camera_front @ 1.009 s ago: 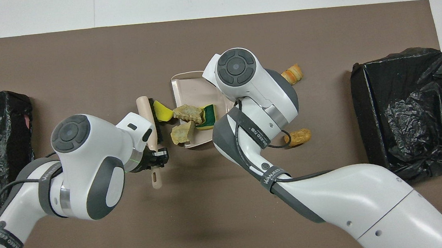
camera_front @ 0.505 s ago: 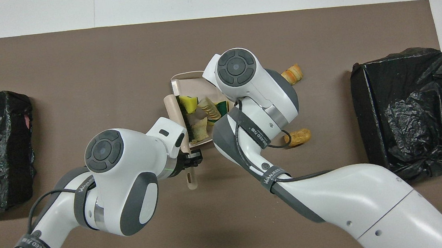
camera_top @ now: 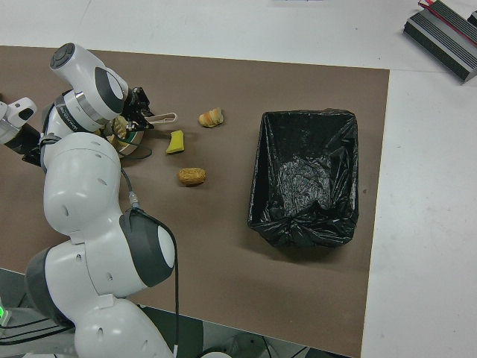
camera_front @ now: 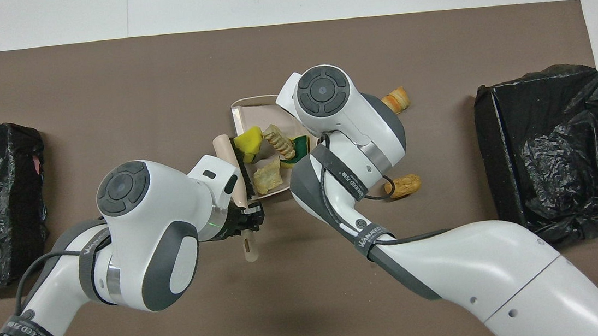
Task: Sweep and dump trash in bin
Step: 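Sweep the yellow sponge piece into the dustpan with the left gripper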
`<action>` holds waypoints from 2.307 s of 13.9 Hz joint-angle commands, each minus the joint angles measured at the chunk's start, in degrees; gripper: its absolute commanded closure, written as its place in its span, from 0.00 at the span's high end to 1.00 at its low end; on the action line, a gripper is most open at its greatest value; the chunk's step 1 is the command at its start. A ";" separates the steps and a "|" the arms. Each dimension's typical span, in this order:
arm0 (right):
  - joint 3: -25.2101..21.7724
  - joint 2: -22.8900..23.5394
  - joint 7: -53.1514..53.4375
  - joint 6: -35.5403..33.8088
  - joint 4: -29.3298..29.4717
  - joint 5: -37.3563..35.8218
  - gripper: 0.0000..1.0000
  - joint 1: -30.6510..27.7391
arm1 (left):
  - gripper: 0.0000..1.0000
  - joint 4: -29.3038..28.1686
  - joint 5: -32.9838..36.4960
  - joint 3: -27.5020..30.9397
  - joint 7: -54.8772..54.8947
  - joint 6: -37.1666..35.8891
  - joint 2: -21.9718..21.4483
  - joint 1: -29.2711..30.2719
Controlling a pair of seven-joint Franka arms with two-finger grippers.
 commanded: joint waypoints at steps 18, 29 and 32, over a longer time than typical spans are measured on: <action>0.51 0.35 -3.97 4.16 -0.77 2.45 0.00 -3.19 | 0.00 5.71 8.86 0.56 10.25 -2.29 5.29 10.89; 0.33 -1.23 -3.80 -4.53 -1.21 -9.50 0.00 -0.64 | 0.00 5.79 5.62 -0.58 2.01 2.30 8.22 1.32; 0.33 -1.32 -3.80 -4.54 -1.12 -9.94 0.00 -0.64 | 0.00 6.93 3.86 -4.08 -1.60 5.79 7.95 1.22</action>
